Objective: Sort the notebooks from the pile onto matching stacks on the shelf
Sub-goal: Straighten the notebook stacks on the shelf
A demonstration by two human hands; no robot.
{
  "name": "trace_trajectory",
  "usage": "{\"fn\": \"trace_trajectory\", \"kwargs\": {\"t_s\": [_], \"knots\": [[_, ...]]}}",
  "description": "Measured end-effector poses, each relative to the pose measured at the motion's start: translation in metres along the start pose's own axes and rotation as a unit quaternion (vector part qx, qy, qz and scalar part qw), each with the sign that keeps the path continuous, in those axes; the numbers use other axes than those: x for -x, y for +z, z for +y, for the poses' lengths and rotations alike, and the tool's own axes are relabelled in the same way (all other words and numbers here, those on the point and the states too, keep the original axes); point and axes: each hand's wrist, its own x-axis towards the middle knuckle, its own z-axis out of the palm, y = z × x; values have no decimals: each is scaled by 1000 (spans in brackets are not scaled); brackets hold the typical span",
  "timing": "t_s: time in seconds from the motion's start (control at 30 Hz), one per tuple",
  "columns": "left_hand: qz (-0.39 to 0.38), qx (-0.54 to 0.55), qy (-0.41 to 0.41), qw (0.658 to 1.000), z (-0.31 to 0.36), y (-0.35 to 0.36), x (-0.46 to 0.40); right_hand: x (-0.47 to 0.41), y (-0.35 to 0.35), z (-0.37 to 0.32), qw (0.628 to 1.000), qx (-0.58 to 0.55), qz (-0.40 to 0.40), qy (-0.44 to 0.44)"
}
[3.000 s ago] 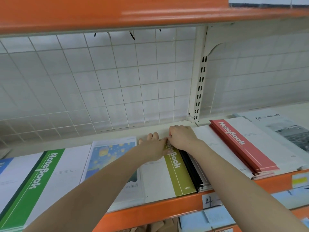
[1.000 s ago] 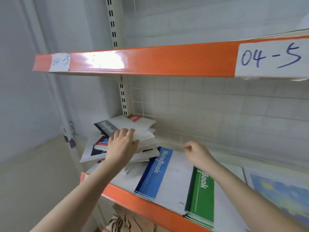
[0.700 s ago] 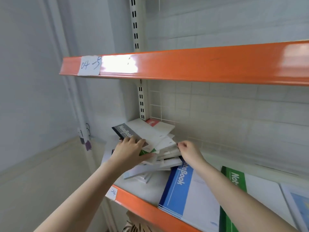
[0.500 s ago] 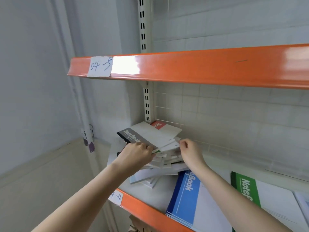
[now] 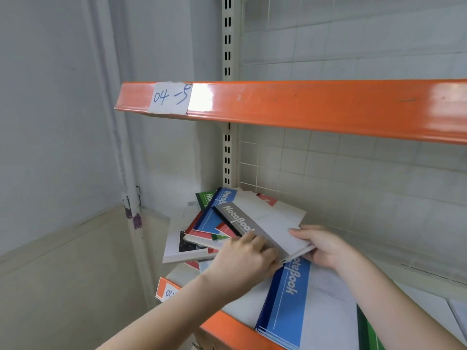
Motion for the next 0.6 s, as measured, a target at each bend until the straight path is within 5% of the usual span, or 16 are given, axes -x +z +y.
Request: {"fn": "trace_trajectory", "kwargs": {"t_s": [0.13, 0.27, 0.6], "knots": [[13, 45, -199, 979, -41, -12, 2, 5, -11, 2, 998, -54, 28, 6], [-72, 105, -416, 900, -96, -2, 11, 9, -13, 7, 998, -58, 35, -16], [-97, 8, -382, 919, -60, 6, 19, 7, 24, 1, 973, 181, 44, -134]]}}
